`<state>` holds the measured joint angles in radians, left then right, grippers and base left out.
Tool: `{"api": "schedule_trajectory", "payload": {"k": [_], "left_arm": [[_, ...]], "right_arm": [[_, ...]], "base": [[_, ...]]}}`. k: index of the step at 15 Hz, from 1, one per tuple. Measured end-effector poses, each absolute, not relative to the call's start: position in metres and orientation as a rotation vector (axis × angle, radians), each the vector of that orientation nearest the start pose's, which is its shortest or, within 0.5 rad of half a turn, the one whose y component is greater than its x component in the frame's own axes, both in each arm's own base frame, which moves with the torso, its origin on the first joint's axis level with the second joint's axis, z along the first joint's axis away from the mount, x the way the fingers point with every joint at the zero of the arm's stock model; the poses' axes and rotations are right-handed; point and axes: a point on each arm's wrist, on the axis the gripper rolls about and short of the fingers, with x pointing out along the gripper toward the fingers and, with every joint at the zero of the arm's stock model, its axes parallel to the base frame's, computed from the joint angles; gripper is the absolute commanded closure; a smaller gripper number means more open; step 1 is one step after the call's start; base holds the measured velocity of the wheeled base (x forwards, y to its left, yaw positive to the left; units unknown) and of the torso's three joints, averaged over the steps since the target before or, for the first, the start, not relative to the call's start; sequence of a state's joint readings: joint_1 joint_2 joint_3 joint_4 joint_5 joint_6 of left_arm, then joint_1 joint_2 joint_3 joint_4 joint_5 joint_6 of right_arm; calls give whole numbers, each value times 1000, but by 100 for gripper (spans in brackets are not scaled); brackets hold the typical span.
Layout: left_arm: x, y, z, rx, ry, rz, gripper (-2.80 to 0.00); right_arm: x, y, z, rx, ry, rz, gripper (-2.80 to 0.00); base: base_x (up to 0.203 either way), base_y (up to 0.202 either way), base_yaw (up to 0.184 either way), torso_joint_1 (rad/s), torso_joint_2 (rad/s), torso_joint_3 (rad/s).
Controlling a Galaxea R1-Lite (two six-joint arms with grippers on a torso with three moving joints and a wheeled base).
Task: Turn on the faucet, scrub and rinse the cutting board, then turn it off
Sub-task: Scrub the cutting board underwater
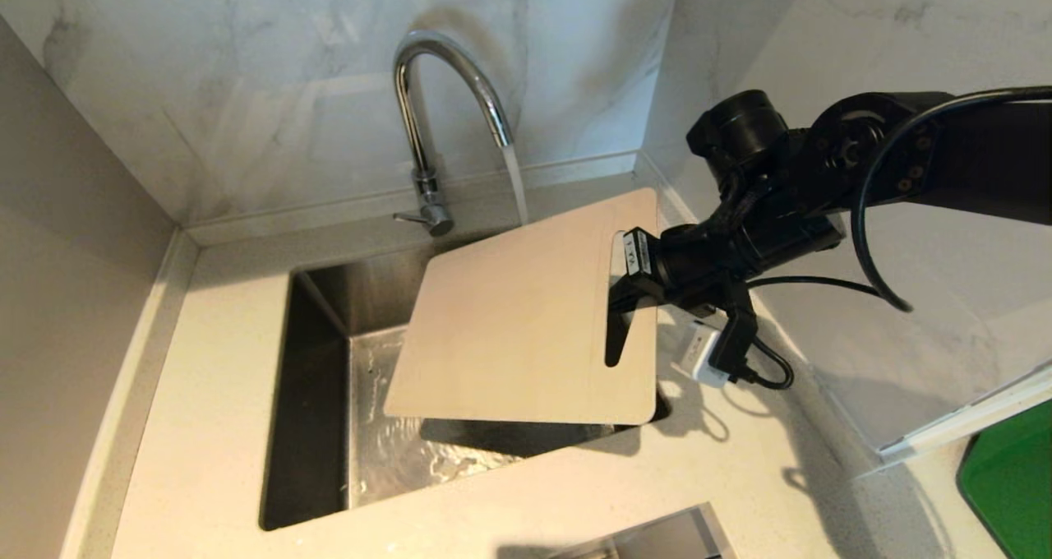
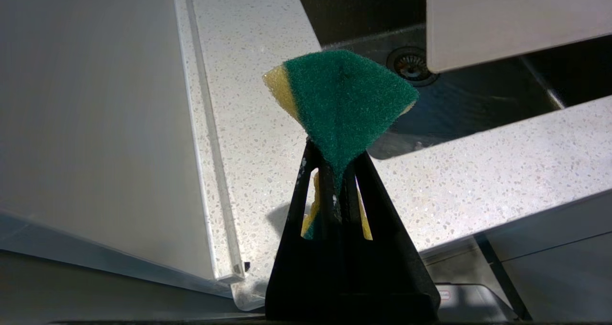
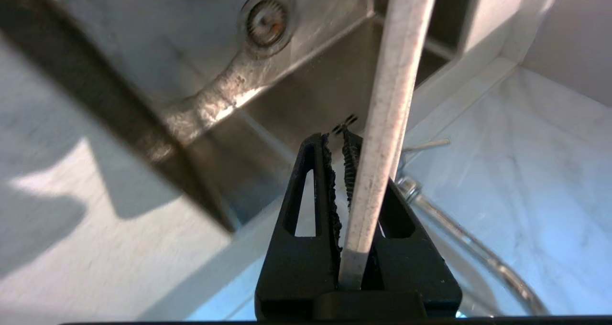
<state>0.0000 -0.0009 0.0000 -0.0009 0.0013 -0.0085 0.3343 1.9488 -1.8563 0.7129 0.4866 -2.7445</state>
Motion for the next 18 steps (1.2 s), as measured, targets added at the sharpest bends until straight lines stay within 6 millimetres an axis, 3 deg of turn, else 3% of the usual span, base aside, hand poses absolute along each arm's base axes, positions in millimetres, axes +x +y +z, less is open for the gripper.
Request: {"api": "schedule_trajectory", "payload": {"k": [18], "left_arm": [[-23, 0, 76, -9, -2, 1, 0]], "right_arm": [[385, 147, 213, -2201, -787, 1417, 0]], "base": [[0, 0, 0, 0, 0, 0]]}}
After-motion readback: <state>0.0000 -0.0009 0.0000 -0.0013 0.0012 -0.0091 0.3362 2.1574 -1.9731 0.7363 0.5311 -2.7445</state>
